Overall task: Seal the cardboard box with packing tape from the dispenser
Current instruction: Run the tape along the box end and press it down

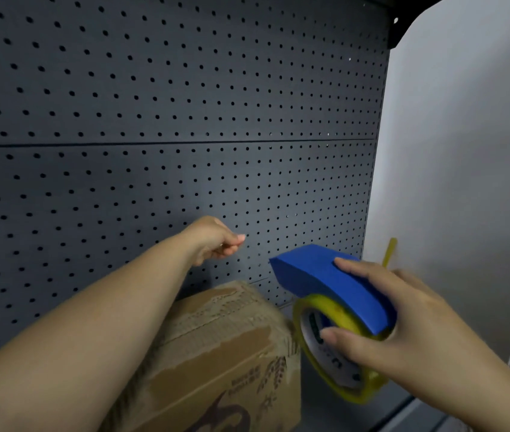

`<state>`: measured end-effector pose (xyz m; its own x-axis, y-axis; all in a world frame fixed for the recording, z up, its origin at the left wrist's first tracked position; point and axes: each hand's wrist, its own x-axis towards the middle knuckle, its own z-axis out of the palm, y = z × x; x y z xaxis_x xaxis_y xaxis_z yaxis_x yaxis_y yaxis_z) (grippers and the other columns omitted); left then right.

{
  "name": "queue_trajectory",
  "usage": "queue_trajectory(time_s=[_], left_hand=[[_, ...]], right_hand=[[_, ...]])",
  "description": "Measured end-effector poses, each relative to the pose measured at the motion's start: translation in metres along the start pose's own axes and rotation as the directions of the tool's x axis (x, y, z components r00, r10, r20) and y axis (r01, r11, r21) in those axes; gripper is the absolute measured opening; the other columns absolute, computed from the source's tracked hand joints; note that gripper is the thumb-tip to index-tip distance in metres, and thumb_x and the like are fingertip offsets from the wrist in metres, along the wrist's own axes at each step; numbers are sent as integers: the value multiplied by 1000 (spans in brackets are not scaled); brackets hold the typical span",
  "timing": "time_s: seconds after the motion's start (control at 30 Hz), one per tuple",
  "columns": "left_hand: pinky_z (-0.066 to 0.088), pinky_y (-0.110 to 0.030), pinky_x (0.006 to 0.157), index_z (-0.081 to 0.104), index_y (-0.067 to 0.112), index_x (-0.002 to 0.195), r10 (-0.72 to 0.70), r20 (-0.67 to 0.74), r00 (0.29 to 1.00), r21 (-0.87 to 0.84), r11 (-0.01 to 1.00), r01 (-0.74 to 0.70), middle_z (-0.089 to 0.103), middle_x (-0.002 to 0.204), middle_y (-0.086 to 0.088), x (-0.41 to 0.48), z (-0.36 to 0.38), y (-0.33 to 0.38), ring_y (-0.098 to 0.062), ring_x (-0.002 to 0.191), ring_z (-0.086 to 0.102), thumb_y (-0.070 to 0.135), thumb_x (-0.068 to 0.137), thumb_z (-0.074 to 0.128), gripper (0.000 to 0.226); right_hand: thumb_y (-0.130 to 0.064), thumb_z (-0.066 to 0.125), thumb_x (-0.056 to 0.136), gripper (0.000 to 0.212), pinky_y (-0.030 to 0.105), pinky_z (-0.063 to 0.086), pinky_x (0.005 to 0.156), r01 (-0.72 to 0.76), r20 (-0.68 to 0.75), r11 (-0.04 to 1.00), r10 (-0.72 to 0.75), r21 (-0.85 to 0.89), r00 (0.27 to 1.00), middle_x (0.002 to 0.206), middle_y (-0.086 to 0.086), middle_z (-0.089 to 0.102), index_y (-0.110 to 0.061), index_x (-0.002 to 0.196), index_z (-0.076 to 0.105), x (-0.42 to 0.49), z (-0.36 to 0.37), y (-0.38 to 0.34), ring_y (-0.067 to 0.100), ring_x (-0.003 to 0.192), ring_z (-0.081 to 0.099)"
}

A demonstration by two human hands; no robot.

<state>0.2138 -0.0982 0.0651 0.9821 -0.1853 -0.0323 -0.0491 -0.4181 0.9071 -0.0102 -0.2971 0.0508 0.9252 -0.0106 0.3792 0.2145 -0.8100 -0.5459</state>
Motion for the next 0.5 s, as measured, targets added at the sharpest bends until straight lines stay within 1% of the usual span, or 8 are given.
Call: queue_trajectory(time_s=[0.1, 0.17, 0.27, 0.33, 0.37, 0.4, 0.47, 0.5], left_hand=[[47, -19, 58, 60, 6, 69, -36, 17, 999, 121, 992, 34, 60, 64, -5, 4, 11, -10, -13, 58, 53, 14, 82, 68, 17], [45, -18, 55, 60, 7, 68, -57, 15, 998, 190, 980, 53, 60, 62, -4, 8, 15, -16, -12, 55, 53, 15, 82, 69, 19], [44, -22, 61, 61, 8, 64, -80, 20, 997, 271, 960, 71, 59, 62, -5, 14, 21, -24, -13, 56, 51, 15, 82, 68, 21], [43, -25, 66, 63, 7, 67, -107, 29, 994, 329, 940, 92, 59, 64, -6, 18, 24, -28, -15, 58, 51, 18, 81, 69, 19], [43, -27, 68, 65, 5, 73, -118, 30, 993, 360, 927, 99, 61, 69, -7, 20, 26, -30, -16, 62, 54, 20, 81, 70, 18], [45, -29, 73, 66, 3, 84, -131, 21, 991, 396, 911, 112, 65, 79, -10, 21, 27, -32, -20, 72, 59, 22, 80, 70, 20], [44, -35, 82, 62, -1, 107, -207, -18, 978, 447, 874, 193, 64, 106, -14, 25, 29, -36, -27, 95, 60, 25, 79, 71, 39], [44, -37, 84, 59, -1, 113, -256, -26, 966, 451, 860, 240, 61, 114, -15, 25, 30, -37, -29, 101, 58, 25, 80, 70, 43]], right_hand=[[-75, 54, 43, 84, 16, 42, 70, -18, 55, 999, 20, -31, 998, 98, -14, 43, -63, 121, 27, 2, 2, -2, 2, 89, 50], [-74, 55, 44, 83, 17, 42, 70, -35, 73, 999, 37, -27, 997, 98, -14, 42, -62, 122, 28, 5, 6, -3, 3, 89, 50], [-75, 54, 42, 83, 17, 42, 70, -56, 79, 998, 59, -38, 995, 100, -16, 42, -62, 121, 30, 8, 11, -3, 3, 91, 51], [-76, 54, 42, 84, 17, 40, 71, -65, 85, 996, 70, -53, 994, 102, -17, 41, -62, 122, 30, 11, 14, -3, 4, 94, 49], [-76, 54, 43, 83, 16, 40, 70, -68, 92, 996, 73, -61, 993, 101, -17, 41, -62, 122, 30, 12, 16, -2, 4, 95, 48], [-75, 55, 45, 83, 15, 39, 69, -69, 101, 995, 76, -72, 992, 100, -18, 39, -62, 122, 29, 13, 17, -2, 4, 94, 47], [-75, 56, 47, 81, 12, 39, 67, -74, 120, 992, 86, -100, 989, 96, -19, 37, -62, 123, 28, 14, 20, -3, 3, 91, 45], [-75, 55, 48, 81, 12, 39, 66, -79, 123, 991, 92, -108, 988, 94, -19, 36, -62, 122, 27, 14, 20, -3, 3, 89, 45]])
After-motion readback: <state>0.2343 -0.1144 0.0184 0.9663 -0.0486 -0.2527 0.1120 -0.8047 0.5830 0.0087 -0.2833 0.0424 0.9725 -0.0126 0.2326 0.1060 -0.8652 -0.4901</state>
